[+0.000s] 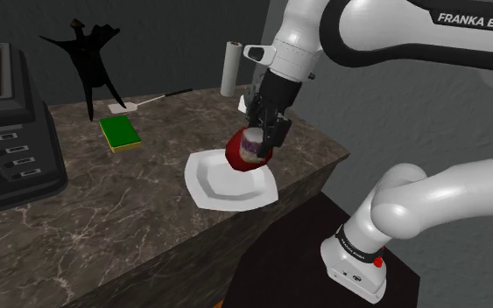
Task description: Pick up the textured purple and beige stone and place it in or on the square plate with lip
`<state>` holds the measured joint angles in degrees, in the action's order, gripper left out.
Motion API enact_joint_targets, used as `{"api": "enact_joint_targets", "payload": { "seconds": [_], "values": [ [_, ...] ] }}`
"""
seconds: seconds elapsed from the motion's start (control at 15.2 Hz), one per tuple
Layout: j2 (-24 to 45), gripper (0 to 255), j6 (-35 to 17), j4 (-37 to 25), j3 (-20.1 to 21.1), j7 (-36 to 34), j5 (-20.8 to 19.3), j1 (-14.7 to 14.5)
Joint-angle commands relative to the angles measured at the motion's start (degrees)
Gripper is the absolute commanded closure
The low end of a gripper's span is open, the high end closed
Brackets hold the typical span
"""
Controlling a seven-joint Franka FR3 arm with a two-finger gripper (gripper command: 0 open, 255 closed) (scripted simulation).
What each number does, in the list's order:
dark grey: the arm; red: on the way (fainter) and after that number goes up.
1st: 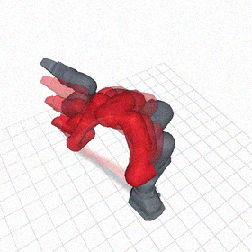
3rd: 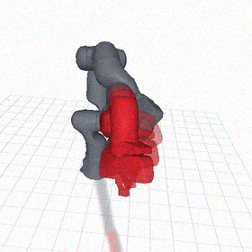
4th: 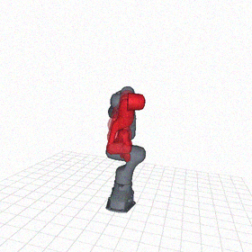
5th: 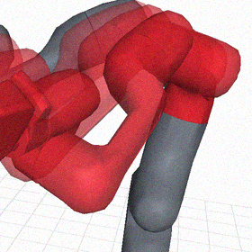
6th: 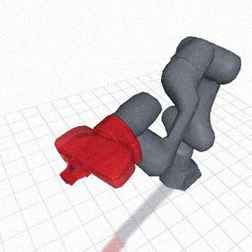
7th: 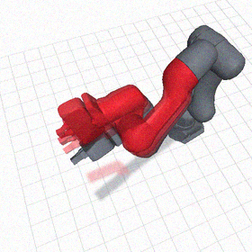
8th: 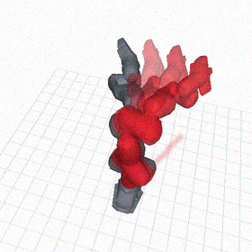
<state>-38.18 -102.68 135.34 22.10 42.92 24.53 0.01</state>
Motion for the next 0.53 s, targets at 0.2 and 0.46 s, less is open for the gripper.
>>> {"api": "enact_joint_targets", "payload": {
  "seconds": [0.2, 0.46],
  "values": [
    [-0.1, 255, -3.4, 4.1, 1.0, 0.9, 0.9, 0.1],
    [-0.2, 255, -6.1, 6.8, 2.8, 2.3, 2.4, 1.3]
  ]
}}
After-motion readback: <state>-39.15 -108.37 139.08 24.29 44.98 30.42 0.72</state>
